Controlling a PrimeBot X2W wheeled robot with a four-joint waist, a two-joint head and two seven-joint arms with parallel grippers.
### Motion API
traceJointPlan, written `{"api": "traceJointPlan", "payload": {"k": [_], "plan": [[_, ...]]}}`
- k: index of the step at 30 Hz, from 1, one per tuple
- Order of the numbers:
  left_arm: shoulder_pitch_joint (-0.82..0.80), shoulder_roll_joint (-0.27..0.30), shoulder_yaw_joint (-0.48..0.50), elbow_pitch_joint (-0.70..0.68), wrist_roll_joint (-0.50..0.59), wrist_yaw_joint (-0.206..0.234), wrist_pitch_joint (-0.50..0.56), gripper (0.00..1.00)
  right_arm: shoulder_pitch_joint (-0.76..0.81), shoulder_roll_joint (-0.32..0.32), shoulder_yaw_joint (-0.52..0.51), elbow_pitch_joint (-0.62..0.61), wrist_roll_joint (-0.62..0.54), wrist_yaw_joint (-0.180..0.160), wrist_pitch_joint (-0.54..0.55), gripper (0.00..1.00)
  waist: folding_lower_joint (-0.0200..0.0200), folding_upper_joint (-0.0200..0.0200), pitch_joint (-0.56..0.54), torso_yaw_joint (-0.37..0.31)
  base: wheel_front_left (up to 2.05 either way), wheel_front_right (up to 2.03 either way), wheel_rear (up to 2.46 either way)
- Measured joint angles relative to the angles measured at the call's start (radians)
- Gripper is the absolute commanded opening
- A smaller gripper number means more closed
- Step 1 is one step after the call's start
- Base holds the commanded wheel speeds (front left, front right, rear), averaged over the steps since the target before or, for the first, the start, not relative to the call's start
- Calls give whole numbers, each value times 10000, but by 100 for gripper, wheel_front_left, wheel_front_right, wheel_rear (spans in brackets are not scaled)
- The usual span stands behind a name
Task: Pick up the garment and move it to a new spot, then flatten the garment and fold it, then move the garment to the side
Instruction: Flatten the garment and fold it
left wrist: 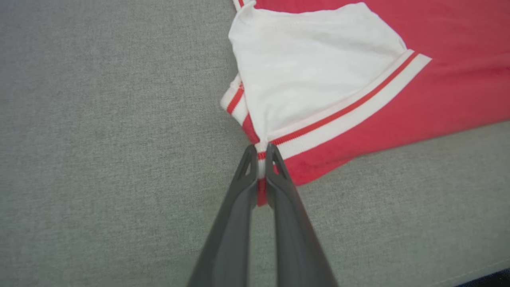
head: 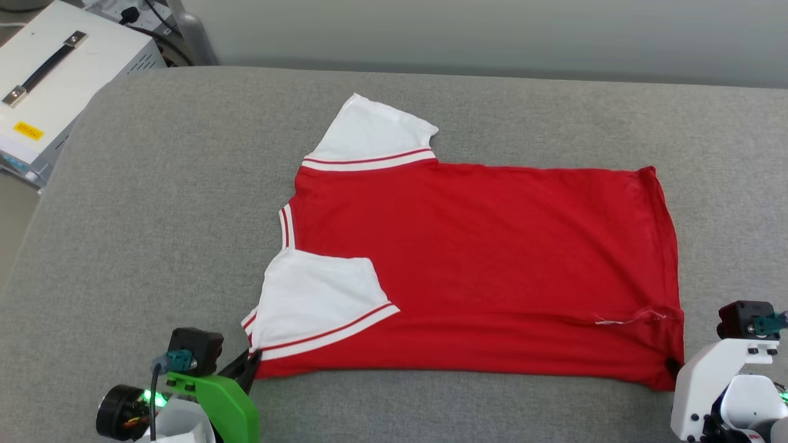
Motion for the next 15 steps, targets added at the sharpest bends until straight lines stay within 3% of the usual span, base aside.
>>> {"api": "traceJointPlan", "payload": {"k": [8,15], "plan": [[975,347,-203,-341,-387,-190,224,0,920,-591,265,-1145,844,-2,855,0,0,0,-491,-431,0,0,0],[1163,407,-332,-397,-671,-305,401,0,1312,-872,173,-1430,1074,0,1187,0,0,0,-551,-572,0,0,0]]}}
